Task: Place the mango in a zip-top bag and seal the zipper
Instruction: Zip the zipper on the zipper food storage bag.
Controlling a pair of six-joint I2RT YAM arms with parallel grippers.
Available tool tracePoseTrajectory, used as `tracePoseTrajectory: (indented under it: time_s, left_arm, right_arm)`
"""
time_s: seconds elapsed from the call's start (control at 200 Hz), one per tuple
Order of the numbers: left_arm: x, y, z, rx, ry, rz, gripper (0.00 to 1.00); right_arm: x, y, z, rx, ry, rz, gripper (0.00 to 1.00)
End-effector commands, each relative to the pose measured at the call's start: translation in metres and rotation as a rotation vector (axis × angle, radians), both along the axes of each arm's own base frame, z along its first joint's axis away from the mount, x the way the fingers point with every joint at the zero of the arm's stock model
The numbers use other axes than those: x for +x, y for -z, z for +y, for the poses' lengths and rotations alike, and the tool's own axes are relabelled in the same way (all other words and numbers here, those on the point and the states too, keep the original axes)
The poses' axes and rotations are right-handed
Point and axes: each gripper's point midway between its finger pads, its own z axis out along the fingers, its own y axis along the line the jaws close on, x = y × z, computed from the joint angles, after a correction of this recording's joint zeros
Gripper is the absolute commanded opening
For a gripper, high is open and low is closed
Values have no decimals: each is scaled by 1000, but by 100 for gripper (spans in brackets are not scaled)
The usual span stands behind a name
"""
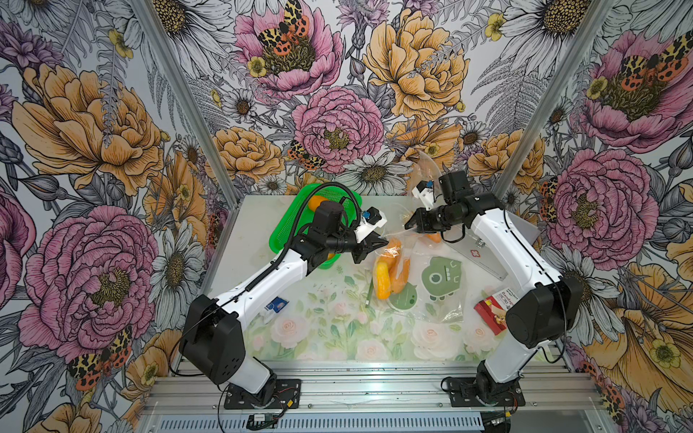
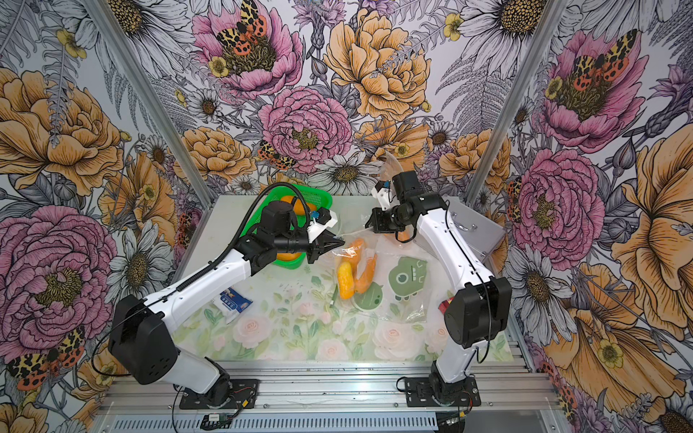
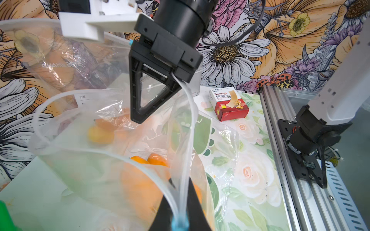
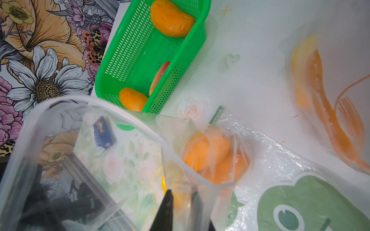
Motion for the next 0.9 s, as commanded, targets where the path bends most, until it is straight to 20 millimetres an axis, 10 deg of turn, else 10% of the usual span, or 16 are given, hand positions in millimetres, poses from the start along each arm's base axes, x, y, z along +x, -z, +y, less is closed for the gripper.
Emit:
tracePoseTrajectory:
  time_s: [0.0,0.26,0.56,0.896]
  left_arm:
    - [-2,-22,14,-31,-2,-7,0]
    - [6,-27,57,28,-111,-12,0]
    - [8,-19,80,190,-173,-43,0]
    - [11,4,88,276,-179,-47,0]
  right_arm:
    - [0,-43,-8,-16,39,-119,6]
    - [-12,-80,-34,-70,187,-208,4]
    - [-34,-61,-85,-254,527,-215,16]
    - [-30,-42,-88,-260,602,-228,29]
